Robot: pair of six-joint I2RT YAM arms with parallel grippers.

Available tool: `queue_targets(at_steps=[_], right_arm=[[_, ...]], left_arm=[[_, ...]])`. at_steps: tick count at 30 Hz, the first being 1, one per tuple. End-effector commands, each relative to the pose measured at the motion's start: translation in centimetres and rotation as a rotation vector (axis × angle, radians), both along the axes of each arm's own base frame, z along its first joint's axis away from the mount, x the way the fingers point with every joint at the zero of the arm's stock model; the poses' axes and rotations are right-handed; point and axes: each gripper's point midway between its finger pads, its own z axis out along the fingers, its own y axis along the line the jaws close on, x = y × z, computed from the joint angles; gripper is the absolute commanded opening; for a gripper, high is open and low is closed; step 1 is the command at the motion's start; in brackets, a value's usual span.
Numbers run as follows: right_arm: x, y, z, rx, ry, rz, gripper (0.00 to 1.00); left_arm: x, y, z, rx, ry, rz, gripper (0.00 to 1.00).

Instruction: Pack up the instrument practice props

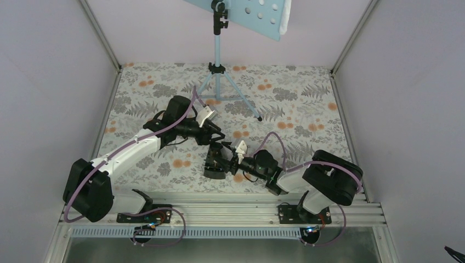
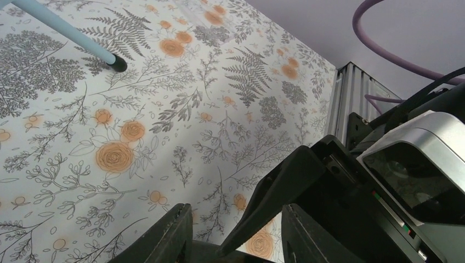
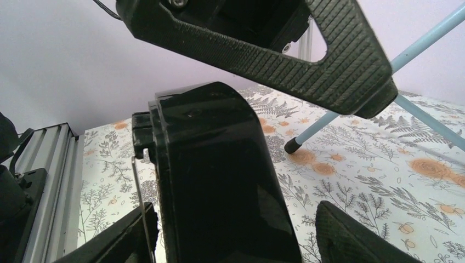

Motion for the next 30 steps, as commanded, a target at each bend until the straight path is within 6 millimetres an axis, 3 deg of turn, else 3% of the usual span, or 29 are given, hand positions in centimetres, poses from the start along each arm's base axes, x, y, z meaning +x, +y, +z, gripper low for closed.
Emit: queue_targets(at_steps=[1, 19, 30], right_arm=[[0.9, -0.3, 0.6, 0.031, -0.011, -0.034, 0.66], [1.3, -0.9, 0.5, 0.059, 0.026, -0.04, 0.58], [1.9, -0.2, 0.3, 0.047, 0.039, -0.024, 0.57]], left_arm=[[-0.4, -0.7, 1.1, -0.026, -0.02, -0.049, 0.41], [-0.9, -1.2, 0.7, -0.022, -0.014, -0.074, 0.27], [-1.4, -1.6, 0.4, -0.017, -0.005, -0.093, 0.23]])
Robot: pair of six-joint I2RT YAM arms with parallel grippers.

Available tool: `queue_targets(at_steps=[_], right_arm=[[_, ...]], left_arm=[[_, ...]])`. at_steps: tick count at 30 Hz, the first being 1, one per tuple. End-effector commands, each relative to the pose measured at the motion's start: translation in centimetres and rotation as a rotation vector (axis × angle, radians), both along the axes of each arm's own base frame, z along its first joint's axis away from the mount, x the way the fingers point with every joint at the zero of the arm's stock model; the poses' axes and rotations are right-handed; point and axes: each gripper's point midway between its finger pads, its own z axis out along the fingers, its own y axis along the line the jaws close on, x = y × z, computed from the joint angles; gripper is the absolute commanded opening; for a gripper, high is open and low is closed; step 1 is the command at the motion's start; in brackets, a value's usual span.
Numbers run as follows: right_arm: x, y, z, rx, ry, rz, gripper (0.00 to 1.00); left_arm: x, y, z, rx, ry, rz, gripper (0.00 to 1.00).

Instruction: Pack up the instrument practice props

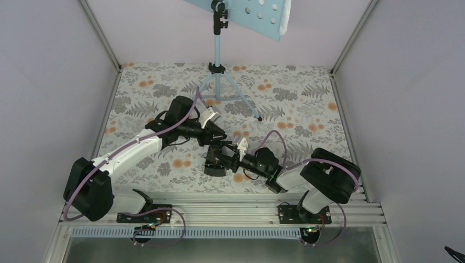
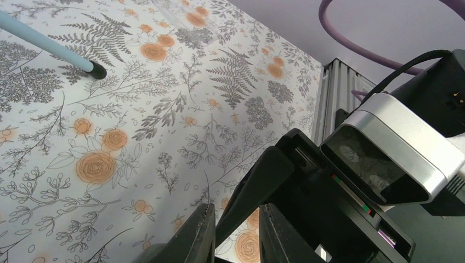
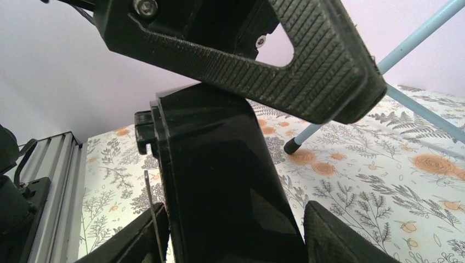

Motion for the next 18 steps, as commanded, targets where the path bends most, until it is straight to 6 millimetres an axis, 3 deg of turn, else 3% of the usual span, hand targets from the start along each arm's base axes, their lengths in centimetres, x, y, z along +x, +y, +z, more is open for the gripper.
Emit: queue_targets(at_steps=[1, 18], right_arm=[[1.2, 0.13, 0.27, 0.009, -0.001, -0.033, 0.57], [2.08, 0.96, 0.05, -0.019, -0.003, -0.046, 0.6]], left_arm=[[-0.49, -0.66, 0.0, -0.001, 0.004, -0.042, 0.23], [-0.6, -0.86, -0.28, 0.011, 0.005, -0.041, 0.22]])
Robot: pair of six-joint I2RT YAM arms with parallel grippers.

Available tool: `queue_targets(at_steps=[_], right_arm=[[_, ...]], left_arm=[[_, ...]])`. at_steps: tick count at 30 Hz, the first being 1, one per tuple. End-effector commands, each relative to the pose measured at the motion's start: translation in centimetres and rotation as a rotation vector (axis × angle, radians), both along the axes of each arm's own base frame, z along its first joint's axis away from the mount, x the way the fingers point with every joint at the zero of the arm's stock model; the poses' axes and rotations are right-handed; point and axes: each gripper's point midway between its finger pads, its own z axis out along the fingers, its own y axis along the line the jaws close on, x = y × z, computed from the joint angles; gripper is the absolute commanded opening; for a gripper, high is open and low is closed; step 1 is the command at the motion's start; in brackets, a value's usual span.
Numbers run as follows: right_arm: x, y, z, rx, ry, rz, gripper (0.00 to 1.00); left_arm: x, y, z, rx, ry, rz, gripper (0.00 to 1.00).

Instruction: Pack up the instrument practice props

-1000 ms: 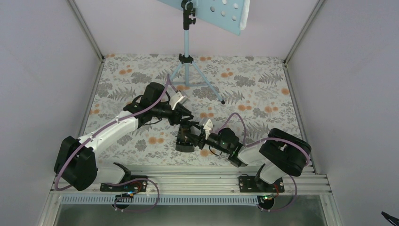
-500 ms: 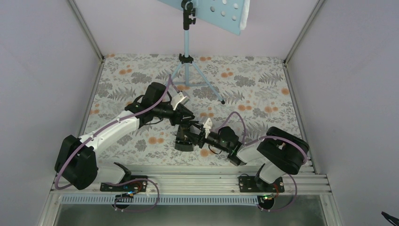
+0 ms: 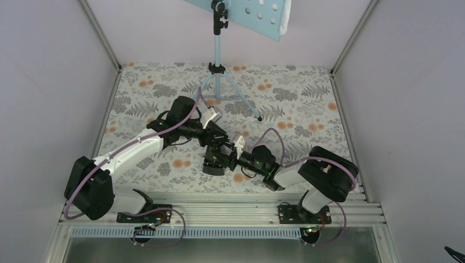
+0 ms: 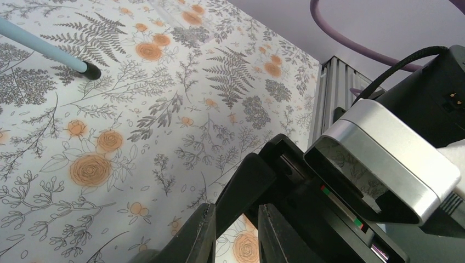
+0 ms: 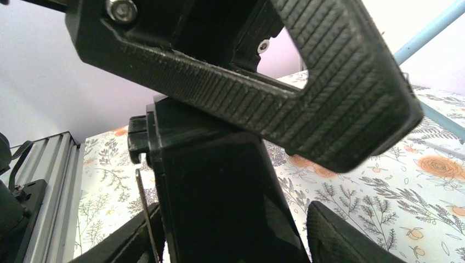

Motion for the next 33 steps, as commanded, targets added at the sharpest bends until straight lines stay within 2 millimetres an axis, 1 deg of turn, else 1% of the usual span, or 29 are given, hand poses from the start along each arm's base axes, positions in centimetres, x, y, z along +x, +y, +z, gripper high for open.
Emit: queue_targets(at_steps=[1, 12, 15, 33], right_arm=[[1.5, 0.1, 0.0, -0.01, -0.004, -0.054, 0.6], [2.5, 0.6, -0.4, -0.035, 0.034, -0.078, 0.61], [2.9, 0.6, -0.5, -0.036, 0.049, -0.089, 0.61], [4.6, 1.2, -0.9, -0.048, 0.114, -0.092, 0.61]], left_arm=[[-0.4, -0.4, -0.2, 0.01, 0.004, -0.028, 0.22], [-0.6, -0.5, -0.2, 0.011, 0.005, -0.034, 0.21], [-0.6, -0.6, -0.3, 0.014, 0.007, -0.035, 0.19], [-0.9, -0.8, -0.4, 0.017, 0.009, -0.044, 0.18]])
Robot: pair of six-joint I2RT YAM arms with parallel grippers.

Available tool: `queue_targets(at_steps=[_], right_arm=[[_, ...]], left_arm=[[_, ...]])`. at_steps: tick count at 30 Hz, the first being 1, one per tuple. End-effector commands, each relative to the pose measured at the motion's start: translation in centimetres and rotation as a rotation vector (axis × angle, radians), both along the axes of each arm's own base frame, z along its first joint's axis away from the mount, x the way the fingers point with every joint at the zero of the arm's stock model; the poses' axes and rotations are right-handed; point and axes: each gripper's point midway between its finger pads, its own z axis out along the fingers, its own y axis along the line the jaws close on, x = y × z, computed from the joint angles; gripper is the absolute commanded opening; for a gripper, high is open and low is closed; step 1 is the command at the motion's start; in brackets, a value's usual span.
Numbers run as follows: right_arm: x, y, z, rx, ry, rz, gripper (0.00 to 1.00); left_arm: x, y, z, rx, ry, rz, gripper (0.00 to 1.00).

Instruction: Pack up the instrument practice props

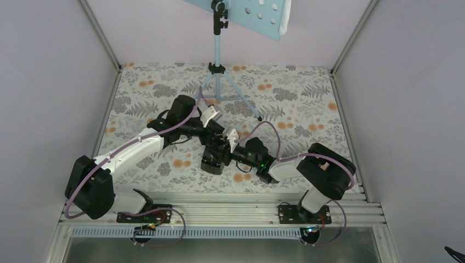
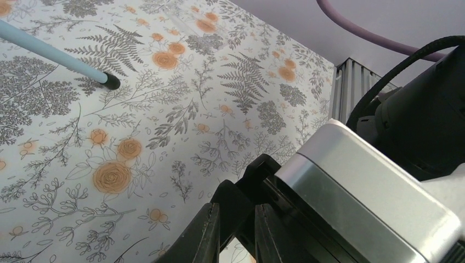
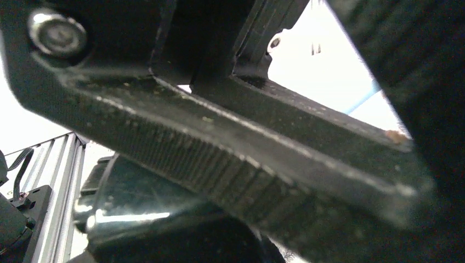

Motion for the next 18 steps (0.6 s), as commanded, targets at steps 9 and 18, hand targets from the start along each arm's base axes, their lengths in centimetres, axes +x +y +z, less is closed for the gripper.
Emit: queue_targets(at_steps=[9, 18], right_arm=[[3.8, -0.8, -1.7, -0.046, 0.044, -0.096, 0.66], [3.9, -0.4, -1.2, -0.041, 0.039, -0.061, 0.83]], left_arm=[[-2.0, -0.9, -0.6, 0.004, 0.059, -0.075, 0.18], [-1.5, -0.7, -0.9, 0.027, 0.044, -0.043, 0.18]])
